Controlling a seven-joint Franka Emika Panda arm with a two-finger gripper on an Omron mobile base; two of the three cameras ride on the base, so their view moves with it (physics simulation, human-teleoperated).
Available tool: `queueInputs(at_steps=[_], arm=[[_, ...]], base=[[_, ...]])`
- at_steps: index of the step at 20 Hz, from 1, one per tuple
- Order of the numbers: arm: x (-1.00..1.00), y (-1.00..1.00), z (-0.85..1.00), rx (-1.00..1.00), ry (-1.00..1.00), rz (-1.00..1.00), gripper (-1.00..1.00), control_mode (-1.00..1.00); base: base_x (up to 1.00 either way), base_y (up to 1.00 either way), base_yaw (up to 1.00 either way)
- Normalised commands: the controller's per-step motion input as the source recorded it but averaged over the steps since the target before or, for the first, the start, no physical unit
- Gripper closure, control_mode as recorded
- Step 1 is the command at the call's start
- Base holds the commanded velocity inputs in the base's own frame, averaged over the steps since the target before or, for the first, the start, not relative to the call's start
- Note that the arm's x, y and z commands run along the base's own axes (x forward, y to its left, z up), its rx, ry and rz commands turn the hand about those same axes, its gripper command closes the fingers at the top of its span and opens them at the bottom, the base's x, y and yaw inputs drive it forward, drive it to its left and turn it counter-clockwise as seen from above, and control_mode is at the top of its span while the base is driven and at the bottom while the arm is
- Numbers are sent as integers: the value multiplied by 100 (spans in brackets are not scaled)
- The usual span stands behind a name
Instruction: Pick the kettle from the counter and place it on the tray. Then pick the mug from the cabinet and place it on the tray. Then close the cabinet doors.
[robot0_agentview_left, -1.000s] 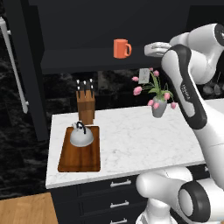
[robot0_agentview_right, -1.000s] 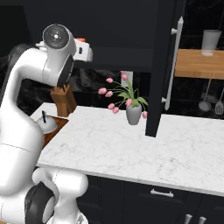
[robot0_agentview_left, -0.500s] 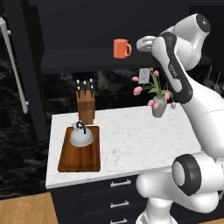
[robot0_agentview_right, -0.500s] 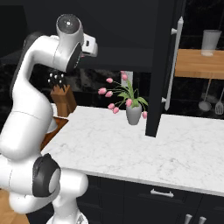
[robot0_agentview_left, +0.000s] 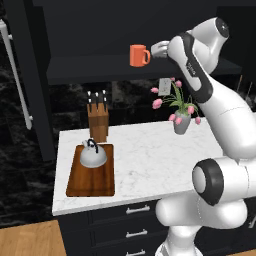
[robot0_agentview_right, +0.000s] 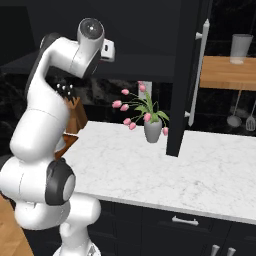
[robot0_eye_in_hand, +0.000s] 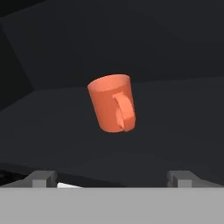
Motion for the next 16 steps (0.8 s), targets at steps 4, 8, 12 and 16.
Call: queueInputs(at_steps=[4, 8, 12, 16], arm=[[50, 4, -11, 0, -1, 7, -100, -100], [45, 7, -11, 0, 0, 7, -100, -100], [46, 3, -1, 0, 0, 6, -100, -100], [50, 3, -6, 0, 0, 3, -100, -100]], base=[[0, 0, 0], [0, 0, 0], [0, 0, 0], [0, 0, 0]])
